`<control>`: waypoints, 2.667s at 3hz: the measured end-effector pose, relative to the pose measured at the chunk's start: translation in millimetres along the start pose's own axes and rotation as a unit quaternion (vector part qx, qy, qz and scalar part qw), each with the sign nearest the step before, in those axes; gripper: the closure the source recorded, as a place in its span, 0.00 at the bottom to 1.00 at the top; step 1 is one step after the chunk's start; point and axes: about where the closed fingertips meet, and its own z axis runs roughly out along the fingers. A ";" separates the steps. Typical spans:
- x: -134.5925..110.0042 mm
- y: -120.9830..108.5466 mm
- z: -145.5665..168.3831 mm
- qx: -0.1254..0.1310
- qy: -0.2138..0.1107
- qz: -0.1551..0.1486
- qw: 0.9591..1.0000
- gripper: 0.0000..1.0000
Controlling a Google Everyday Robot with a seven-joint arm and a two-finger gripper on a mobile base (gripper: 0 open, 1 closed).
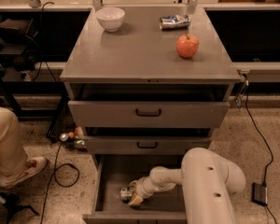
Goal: Pick 7up can from bottom drawer and place on counter
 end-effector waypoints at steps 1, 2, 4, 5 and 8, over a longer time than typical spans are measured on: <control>-0.2 1.9 2.4 -0.002 0.000 0.000 1.000 0.64; -1.0 2.0 1.5 -0.002 0.000 0.000 1.000 0.87; -12.9 9.2 -60.5 0.020 -0.028 -0.005 0.999 1.00; -34.5 18.2 -145.6 0.047 -0.062 -0.019 0.997 1.00; -22.1 20.9 -192.2 0.085 -0.068 -0.001 0.994 1.00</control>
Offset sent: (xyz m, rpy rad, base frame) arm -0.0030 -0.0403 0.0783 0.0604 -0.0578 -0.0312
